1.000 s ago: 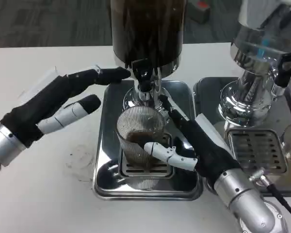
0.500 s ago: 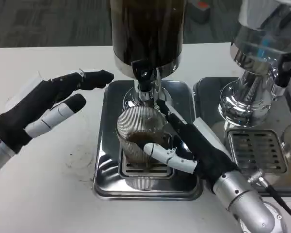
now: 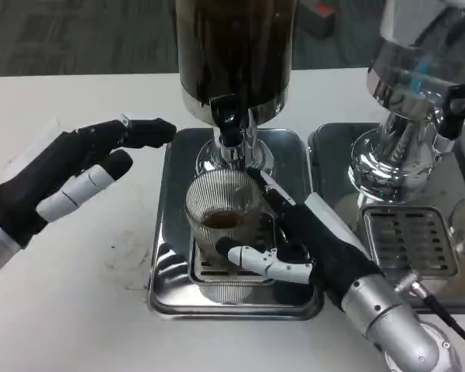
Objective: Grasp the cup under the faucet to collect the drink, then remove the cup.
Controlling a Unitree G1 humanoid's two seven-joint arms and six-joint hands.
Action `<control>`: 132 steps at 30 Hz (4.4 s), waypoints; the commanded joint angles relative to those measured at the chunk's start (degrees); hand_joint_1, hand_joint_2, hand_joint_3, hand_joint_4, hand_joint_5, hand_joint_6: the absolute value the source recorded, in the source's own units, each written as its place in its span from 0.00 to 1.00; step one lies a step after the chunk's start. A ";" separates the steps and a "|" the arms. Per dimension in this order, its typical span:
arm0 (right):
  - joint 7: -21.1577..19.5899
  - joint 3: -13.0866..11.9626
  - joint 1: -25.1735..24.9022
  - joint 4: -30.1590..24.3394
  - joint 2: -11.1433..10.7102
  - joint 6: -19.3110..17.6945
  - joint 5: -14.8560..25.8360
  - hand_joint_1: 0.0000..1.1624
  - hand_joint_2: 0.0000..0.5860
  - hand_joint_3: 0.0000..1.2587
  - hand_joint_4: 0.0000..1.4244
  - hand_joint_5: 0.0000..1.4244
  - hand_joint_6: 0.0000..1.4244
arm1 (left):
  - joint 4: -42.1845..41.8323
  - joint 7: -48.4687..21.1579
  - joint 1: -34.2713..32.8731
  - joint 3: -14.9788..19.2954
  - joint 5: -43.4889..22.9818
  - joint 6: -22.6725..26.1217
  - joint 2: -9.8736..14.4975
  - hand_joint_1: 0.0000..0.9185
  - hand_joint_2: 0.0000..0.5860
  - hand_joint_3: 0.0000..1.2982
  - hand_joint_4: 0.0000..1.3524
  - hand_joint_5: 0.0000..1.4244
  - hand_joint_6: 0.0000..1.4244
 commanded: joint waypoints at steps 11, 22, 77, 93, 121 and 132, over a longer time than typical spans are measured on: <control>-0.66 1.29 -0.96 2.00 1.85 0.45 -1.65 0.49 0.31 0.00 0.00 0.00 0.02 | 0.43 0.70 1.62 0.39 0.74 0.94 0.89 0.00 0.21 0.30 0.24 0.20 0.17; -3.61 1.48 -1.43 6.32 4.25 -2.24 -1.09 0.49 0.32 0.00 0.00 0.00 0.06 | -0.35 0.91 3.18 0.52 0.65 1.86 1.21 0.00 0.19 0.31 0.25 0.22 0.18; -8.06 2.03 -5.06 18.98 6.43 -11.34 -2.28 0.59 0.35 0.23 0.19 0.29 0.30 | 0.17 -0.37 3.32 0.16 0.74 3.38 3.19 0.00 0.21 0.34 0.29 0.25 0.26; -16.08 2.78 -3.47 19.83 8.01 -11.71 -5.87 0.63 0.35 0.32 0.31 0.42 0.47 | 0.31 -0.57 3.38 0.01 0.73 3.39 3.41 0.00 0.21 0.34 0.29 0.25 0.28; -25.67 -0.87 4.10 13.45 7.86 -16.95 -6.50 0.63 0.35 0.41 0.43 0.58 0.73 | 0.82 -0.96 3.00 -0.06 0.57 3.51 2.92 0.00 0.21 0.33 0.29 0.25 0.29; -25.49 -4.36 10.09 5.48 6.85 -15.00 -6.35 0.65 0.37 0.41 0.42 0.58 0.74 | 1.47 -1.29 2.55 -0.20 0.45 3.46 2.63 0.00 0.21 0.33 0.29 0.25 0.29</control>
